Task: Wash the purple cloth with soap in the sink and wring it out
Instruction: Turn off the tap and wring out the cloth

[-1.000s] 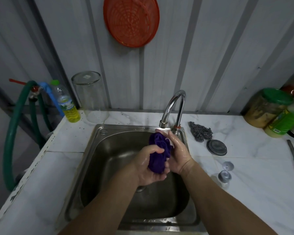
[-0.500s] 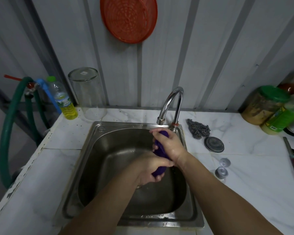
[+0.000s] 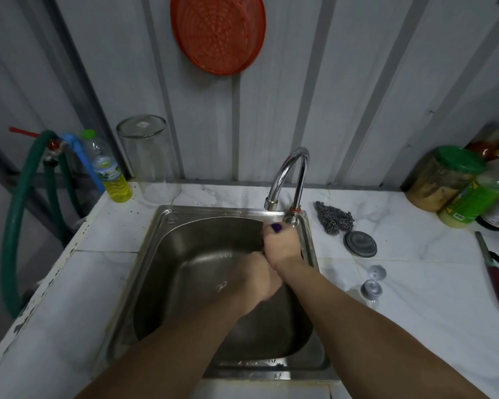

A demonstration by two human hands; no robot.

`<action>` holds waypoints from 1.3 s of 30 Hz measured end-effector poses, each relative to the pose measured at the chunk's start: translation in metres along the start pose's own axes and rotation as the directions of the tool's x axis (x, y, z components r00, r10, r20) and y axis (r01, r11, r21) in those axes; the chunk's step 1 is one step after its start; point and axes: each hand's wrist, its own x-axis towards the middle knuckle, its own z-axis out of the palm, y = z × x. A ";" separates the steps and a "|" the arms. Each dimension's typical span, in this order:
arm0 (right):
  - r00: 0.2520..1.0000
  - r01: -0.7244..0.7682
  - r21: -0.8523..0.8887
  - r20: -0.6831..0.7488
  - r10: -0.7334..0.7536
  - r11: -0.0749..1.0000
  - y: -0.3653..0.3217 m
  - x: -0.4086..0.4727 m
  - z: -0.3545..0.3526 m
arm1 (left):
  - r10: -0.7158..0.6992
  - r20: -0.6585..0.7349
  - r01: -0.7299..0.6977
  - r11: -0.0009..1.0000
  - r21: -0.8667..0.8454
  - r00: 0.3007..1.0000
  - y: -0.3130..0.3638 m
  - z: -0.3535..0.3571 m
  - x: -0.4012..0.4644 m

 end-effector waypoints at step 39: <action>0.852 0.204 0.353 0.395 -0.343 0.913 -0.097 -0.070 -0.087 | 0.247 -0.036 -0.166 0.528 -0.833 0.968 -0.010 -0.075 -0.064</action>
